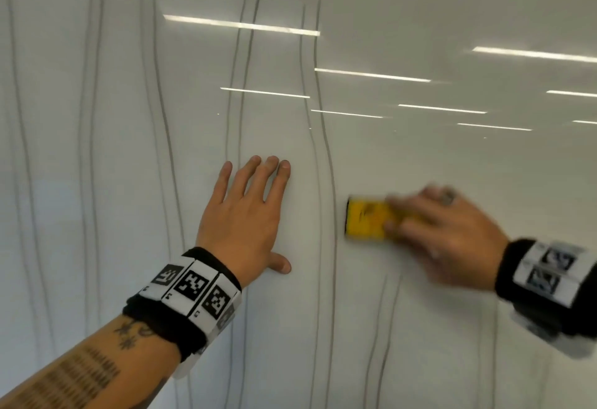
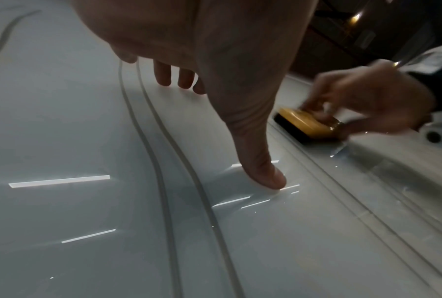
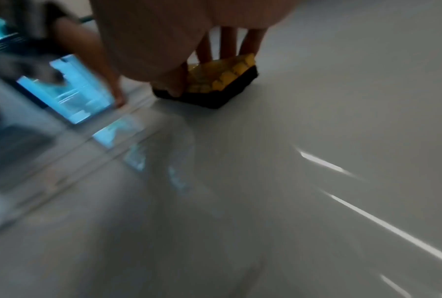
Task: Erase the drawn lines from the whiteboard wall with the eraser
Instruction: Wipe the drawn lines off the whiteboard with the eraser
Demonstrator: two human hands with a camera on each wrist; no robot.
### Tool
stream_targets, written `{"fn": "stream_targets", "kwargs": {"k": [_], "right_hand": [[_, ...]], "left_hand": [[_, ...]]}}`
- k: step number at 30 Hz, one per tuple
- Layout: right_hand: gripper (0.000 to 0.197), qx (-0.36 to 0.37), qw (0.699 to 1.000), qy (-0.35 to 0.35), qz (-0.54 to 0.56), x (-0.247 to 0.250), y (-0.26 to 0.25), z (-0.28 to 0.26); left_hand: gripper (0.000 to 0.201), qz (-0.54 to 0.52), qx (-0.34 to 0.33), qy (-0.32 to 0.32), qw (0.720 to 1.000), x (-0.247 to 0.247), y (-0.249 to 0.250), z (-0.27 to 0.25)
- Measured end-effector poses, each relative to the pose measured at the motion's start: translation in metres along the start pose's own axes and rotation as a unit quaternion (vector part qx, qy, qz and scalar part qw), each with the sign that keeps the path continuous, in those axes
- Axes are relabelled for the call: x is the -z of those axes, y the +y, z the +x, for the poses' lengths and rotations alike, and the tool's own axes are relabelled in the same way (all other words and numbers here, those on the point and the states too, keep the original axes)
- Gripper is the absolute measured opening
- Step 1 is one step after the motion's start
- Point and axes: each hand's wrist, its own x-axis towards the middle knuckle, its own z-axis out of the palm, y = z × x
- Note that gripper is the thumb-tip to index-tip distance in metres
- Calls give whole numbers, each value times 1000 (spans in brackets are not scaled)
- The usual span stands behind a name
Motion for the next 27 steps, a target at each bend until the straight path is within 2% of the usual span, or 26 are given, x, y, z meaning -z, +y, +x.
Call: {"fn": "stream_targets", "kwargs": {"k": [2,4,5,7,9,11,14,17,18,19,21,22,23,25,27], "right_hand": [[16,77,995,-62,-5,-4,-16,-5],[18,69,996,-46,-10,0,6,20],[20,31,999,-14,-13,3,23,41],[21,-96,994,55,-9,16,60,89],[21,-170,982,86,7,18,66,114],[21,-117,990,80,-4,3,37,105],[18,-2,1000,-2,3,-14,-21,63],[16,117,993,-30,-18,-10,-5,67],[17,128,991,-23,-34,-6,12,81],[20,100,994,-4,-44,-1,33,100],[23,-40,997,58,-36,18,75,141],[24,-103,992,70,-29,26,86,157],[25,-137,988,64,-30,30,87,166],[25,-100,992,45,-60,20,70,166],[21,-14,999,-6,-43,9,39,150]], "left_hand": [[152,-2,-1,-1,1000,0,0,0],[152,1,-2,-2,1000,0,0,0],[151,2,-1,-2,1000,0,0,0],[151,0,-4,0,1000,-1,-1,0],[152,-5,-4,-1,1000,-2,-1,-1],[151,-8,-3,2,1000,-3,-2,-1],[152,-25,-7,12,1000,-4,-4,-1],[155,-30,-5,15,999,-4,-3,-2],[156,-30,-5,17,999,-4,-3,-2],[156,-33,-4,19,999,-4,-3,-2],[157,-41,-8,23,999,-5,-3,-2],[157,-49,-9,28,998,-6,-3,-2],[157,-59,-13,32,998,-7,-4,-3],[154,-74,-28,38,996,-8,-7,-7],[148,-75,-44,48,995,-6,-18,-13]]}}
